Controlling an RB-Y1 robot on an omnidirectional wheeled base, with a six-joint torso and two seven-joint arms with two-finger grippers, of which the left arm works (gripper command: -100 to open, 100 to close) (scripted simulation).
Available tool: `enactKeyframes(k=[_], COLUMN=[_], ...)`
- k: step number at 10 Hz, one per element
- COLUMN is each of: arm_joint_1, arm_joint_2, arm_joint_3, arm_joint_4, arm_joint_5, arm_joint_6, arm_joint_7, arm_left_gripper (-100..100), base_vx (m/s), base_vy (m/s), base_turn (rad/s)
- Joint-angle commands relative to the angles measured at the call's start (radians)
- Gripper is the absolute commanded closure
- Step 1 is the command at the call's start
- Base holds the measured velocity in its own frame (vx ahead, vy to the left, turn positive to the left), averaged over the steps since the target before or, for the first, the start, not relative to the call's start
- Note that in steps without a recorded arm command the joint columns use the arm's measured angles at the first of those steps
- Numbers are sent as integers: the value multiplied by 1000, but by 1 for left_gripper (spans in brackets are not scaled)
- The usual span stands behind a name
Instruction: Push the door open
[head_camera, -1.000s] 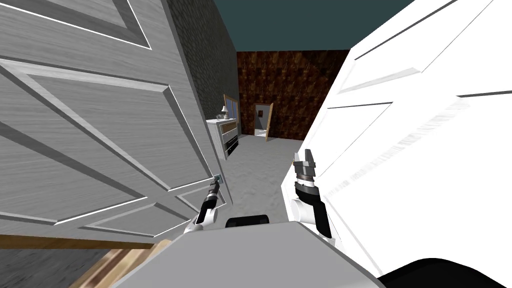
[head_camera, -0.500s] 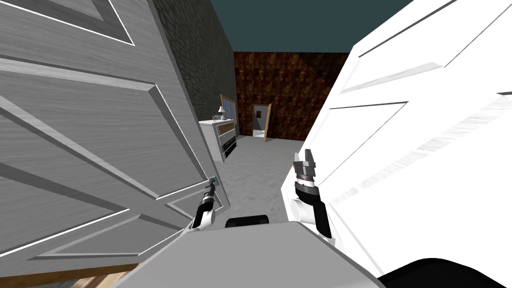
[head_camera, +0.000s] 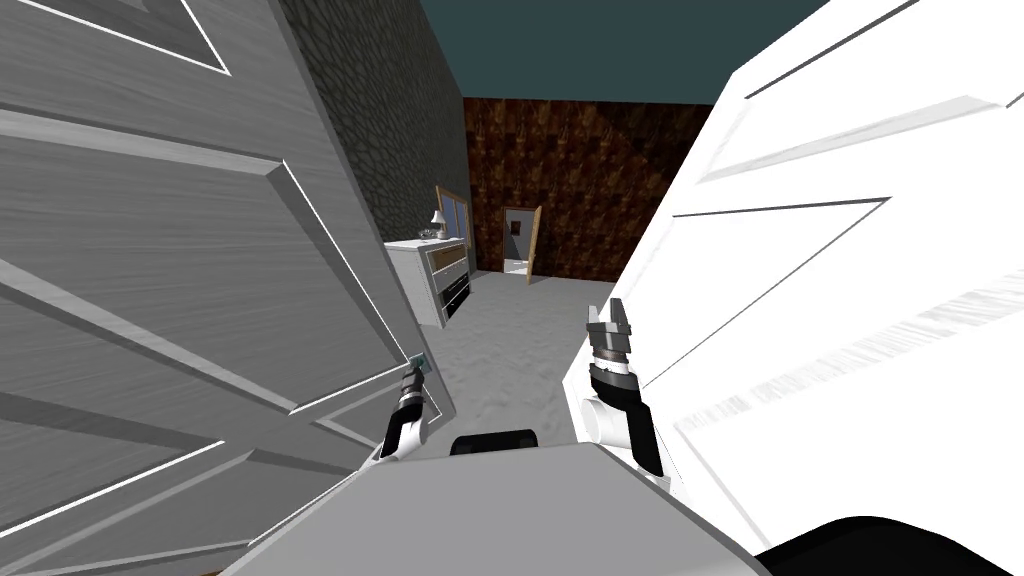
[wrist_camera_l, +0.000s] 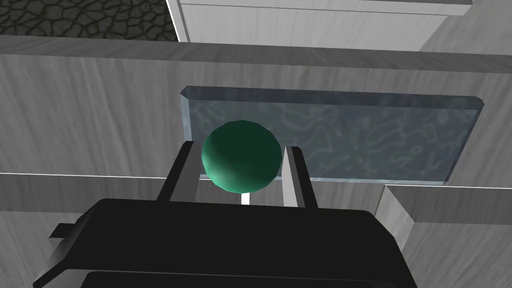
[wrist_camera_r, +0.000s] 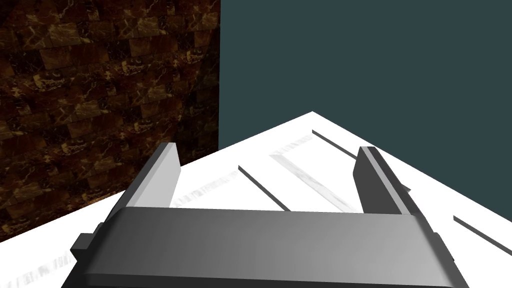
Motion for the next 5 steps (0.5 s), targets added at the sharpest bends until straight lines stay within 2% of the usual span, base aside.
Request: enactKeyframes(k=[1, 3, 4, 5], arm_joint_1=[13, 22, 22, 28], arm_joint_2=[19, 16, 16, 13], arm_joint_3=[28, 56, 56, 73], arm_joint_4=[-13, -25, -25, -33], arm_joint_5=[22, 48, 48, 65], arm_joint_6=[-11, -8, -8, -7], arm_joint_7=[-6, -27, -27, -40], arm_left_gripper=[100, 100, 100, 100], base_vx=[130, 163, 95, 86], base_vy=[10, 4, 14, 4], base_turn=[-64, -40, -5, -41])
